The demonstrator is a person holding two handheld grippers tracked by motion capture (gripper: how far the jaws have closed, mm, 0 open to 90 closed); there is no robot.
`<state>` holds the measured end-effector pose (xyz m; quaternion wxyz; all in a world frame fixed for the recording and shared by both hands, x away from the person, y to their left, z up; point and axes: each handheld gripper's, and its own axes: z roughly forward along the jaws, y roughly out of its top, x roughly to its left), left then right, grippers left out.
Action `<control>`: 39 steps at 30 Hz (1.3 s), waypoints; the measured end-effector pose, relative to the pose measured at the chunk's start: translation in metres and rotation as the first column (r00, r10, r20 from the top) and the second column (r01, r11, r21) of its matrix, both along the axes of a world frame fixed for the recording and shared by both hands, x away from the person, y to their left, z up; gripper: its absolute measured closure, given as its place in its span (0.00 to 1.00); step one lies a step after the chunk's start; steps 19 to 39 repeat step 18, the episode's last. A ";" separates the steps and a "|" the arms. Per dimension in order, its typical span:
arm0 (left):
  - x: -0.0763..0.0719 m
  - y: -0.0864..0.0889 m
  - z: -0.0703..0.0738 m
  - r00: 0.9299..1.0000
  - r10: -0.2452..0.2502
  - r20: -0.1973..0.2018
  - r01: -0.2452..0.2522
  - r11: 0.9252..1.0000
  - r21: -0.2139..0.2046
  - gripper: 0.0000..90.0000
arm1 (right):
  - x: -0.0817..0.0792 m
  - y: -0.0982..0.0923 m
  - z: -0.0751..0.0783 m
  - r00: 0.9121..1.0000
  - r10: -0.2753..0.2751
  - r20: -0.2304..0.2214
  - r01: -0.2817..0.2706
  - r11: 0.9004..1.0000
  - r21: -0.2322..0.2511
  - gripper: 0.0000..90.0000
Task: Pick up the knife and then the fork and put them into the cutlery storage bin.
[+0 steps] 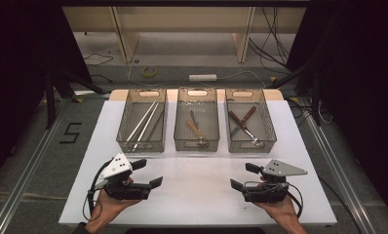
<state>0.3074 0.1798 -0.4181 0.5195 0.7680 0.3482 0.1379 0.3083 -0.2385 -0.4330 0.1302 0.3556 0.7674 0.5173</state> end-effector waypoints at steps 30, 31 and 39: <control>0.000 0.000 0.000 1.000 -0.003 0.000 0.003 1.000 0.004 0.18 | 0.000 -0.002 0.001 1.000 -0.014 0.008 0.014 1.000 -0.005 0.20; 0.000 0.000 0.000 1.000 -0.003 0.000 0.003 1.000 0.004 0.18 | 0.000 -0.002 0.001 1.000 -0.014 0.008 0.014 1.000 -0.005 0.20; 0.000 0.000 0.000 1.000 -0.003 0.000 0.003 1.000 0.004 0.18 | 0.000 -0.002 0.001 1.000 -0.014 0.008 0.014 1.000 -0.005 0.20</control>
